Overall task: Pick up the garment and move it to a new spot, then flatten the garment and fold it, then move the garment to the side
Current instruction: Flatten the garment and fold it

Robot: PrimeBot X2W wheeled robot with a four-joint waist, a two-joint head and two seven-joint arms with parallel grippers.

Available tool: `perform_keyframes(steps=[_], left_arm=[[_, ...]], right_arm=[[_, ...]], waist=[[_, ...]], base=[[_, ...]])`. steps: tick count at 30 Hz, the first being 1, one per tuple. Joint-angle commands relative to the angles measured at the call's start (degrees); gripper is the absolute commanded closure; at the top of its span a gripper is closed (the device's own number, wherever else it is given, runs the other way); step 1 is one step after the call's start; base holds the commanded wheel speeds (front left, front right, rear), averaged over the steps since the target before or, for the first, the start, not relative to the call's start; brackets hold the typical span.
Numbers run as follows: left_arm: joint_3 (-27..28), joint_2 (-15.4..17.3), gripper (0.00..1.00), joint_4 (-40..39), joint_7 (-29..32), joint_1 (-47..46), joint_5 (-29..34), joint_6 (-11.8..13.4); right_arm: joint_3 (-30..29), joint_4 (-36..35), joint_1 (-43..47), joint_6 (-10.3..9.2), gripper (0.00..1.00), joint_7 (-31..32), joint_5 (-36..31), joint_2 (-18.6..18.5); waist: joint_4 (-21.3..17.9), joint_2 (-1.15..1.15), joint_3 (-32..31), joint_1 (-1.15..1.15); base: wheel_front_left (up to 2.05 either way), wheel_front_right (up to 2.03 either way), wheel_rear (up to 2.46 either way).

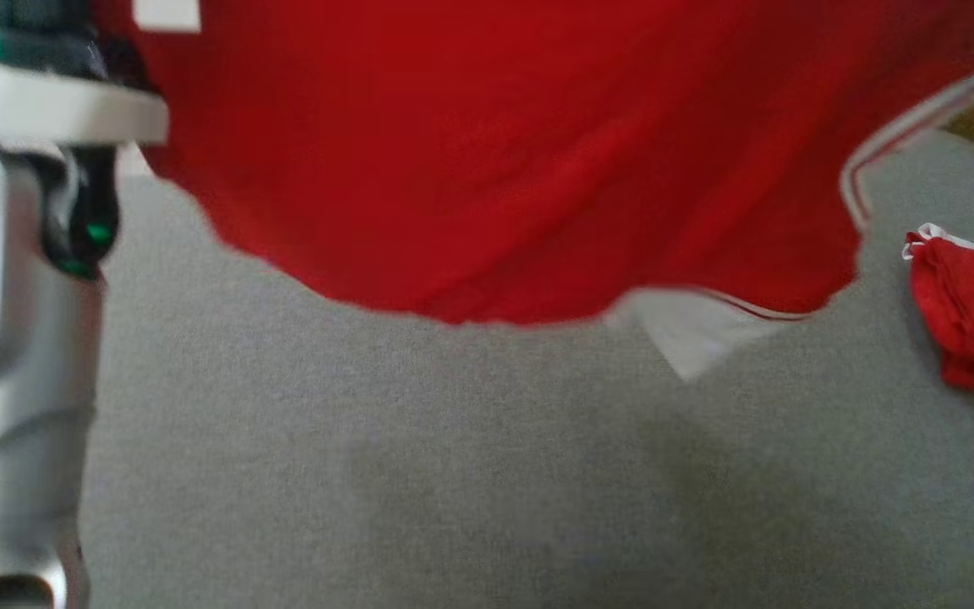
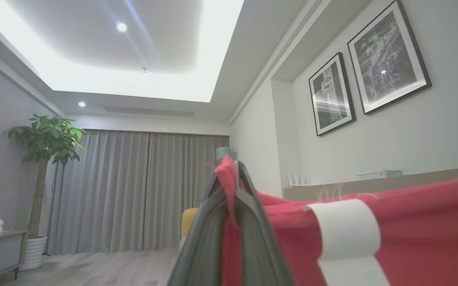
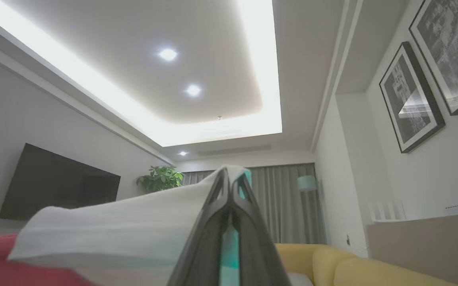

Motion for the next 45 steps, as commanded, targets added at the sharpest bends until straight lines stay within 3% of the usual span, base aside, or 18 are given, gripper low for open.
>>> perform_keyframes(steps=[1, 7, 11, 15, 19, 23, 29, 32, 37, 41, 45], left_arm=[[1.66, 3.33, 1.00, -1.71, 2.19, -4.01, 0.92, 0.77], [1.50, 3.39, 1.00, -1.10, 7.26, -5.60, 0.35, 2.48], [2.85, 2.25, 1.00, 2.19, 8.42, -6.90, -1.18, 4.69], [3.29, 2.25, 1.00, 6.68, 3.26, -12.36, 1.13, 6.61], [3.34, 1.51, 1.00, 10.91, -3.74, -20.05, 2.94, 7.11], [4.11, 0.39, 1.00, 13.21, -6.57, -23.42, 3.57, 6.94], [8.00, -2.16, 1.00, 15.76, -7.01, -11.33, 2.55, 6.28], [11.13, -5.65, 1.00, 16.13, -7.03, 0.08, 2.21, 6.20], [15.36, -10.64, 1.00, 19.81, -7.04, 16.29, 1.59, 4.02], [17.77, -11.91, 1.00, 21.72, -7.04, 24.11, 1.30, 3.44], [16.43, -12.03, 1.00, 22.16, -7.04, 29.45, -2.28, 3.04]], right_arm=[[0.26, -1.17, -4.13, 0.20, 1.00, 1.96, 0.39, -0.69], [1.87, 3.40, -10.00, 0.20, 1.00, 5.81, -0.73, -0.45], [3.43, 10.28, -16.36, 0.20, 1.00, 5.69, -2.94, 1.07], [2.74, 17.27, -24.94, 0.20, 1.00, 1.55, -7.06, 1.85], [0.54, 23.49, -33.56, 0.20, 1.00, -2.74, -10.32, 2.81], [-0.94, 26.52, -36.42, 0.20, 1.00, -4.46, -11.01, 3.26], [0.50, 28.04, -25.05, 0.20, 1.00, -4.91, -6.87, 4.30], [1.73, 26.51, -13.76, 0.20, 1.00, -4.94, -3.23, 5.02], [4.54, 25.35, 6.11, 0.20, 1.00, -4.95, 2.39, 7.05], [5.65, 23.70, 17.24, 0.20, 1.00, -4.95, 5.78, 8.83], [6.80, 21.57, 24.81, 0.20, 1.00, -4.95, 7.70, 9.90]], waist=[[0.37, 0.00, 0.65, 0.01], [0.81, 0.00, 4.12, 0.01], [0.68, 0.00, 11.16, 0.01], [0.21, 0.00, 16.23, 0.01], [-0.25, 0.00, 19.40, 0.01], [-0.68, 0.00, 20.66, 0.01], [-1.75, 0.00, 20.02, 0.01], [-2.12, 0.00, 19.39, 0.01], [-3.47, 0.00, 18.07, 0.01], [-4.71, 0.00, 16.44, 0.01], [-5.83, 0.00, 13.45, 0.01]], base=[[0.00, 0.00, 0.00], [0.00, 0.00, 0.00], [0.00, 0.00, 0.00], [0.00, 0.00, 0.00], [0.00, 0.00, 0.00], [0.00, 0.00, 0.00], [0.00, 0.00, 0.00], [0.00, 0.00, 0.00], [0.00, 0.00, 0.00], [0.00, 0.00, 0.00], [0.00, 0.00, 0.00]])
